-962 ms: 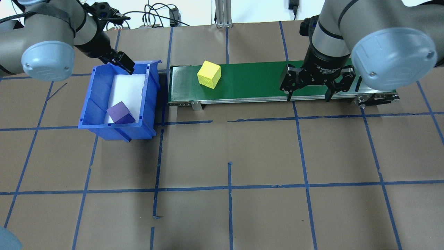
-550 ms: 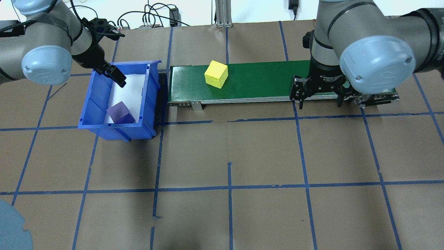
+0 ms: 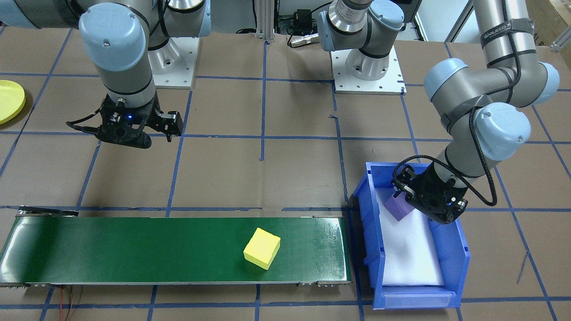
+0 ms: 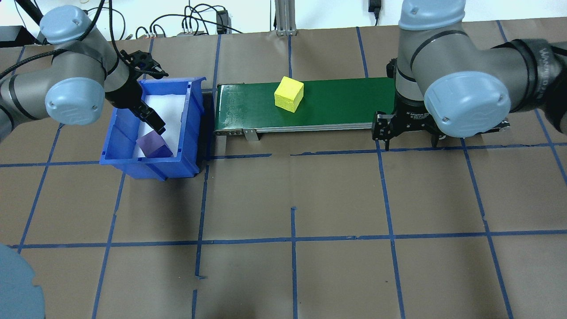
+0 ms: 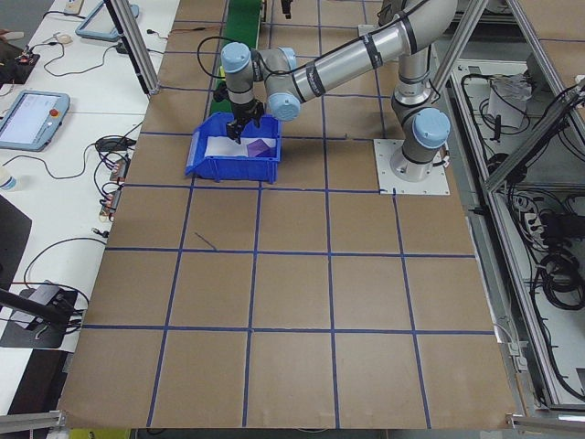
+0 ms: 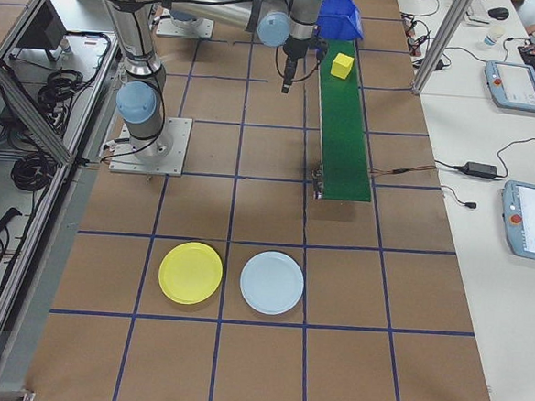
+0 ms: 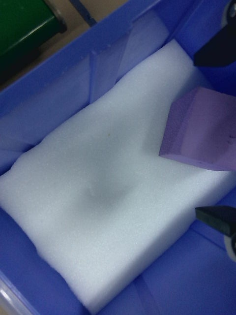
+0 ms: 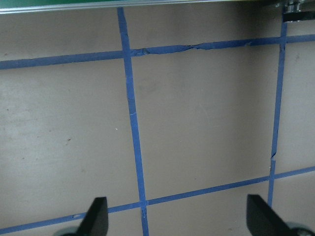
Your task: Move block left to right into plate
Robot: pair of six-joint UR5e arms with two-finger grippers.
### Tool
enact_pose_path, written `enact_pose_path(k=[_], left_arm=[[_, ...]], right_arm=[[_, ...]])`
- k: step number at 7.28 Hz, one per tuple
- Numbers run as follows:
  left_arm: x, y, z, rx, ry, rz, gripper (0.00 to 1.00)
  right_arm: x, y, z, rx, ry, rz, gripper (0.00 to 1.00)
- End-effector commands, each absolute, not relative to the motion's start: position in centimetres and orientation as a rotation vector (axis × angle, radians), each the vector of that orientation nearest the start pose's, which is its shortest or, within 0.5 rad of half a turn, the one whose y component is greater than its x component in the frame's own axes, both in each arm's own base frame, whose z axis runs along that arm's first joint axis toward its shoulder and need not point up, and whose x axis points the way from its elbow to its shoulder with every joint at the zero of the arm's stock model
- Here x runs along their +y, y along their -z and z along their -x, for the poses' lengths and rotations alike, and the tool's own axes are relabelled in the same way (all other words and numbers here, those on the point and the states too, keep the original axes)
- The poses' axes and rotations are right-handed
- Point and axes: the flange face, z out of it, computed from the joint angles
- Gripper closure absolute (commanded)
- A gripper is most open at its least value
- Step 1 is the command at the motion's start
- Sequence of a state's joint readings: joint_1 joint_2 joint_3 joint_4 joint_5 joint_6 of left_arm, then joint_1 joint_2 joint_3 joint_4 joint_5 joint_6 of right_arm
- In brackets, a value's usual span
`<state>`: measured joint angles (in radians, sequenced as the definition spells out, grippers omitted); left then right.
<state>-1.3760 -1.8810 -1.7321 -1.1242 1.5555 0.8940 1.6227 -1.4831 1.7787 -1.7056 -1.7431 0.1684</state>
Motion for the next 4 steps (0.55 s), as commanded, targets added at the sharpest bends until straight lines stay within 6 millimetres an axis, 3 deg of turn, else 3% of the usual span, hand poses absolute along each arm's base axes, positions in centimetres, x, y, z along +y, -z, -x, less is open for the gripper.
enact_pose_path(k=[1,4], left_arm=[[-58.5,-27.6,2.1,2.975,-0.058,-1.1,0.0],[-58.7,-26.2,2.0,2.978,-0.103,-1.099,0.0]], right_arm=[[-50.9,-35.3,-8.2,3.286,-0.214,-0.295,0.0],[-59.9,-34.7,0.1,3.121,-0.058,-0.474,0.0]])
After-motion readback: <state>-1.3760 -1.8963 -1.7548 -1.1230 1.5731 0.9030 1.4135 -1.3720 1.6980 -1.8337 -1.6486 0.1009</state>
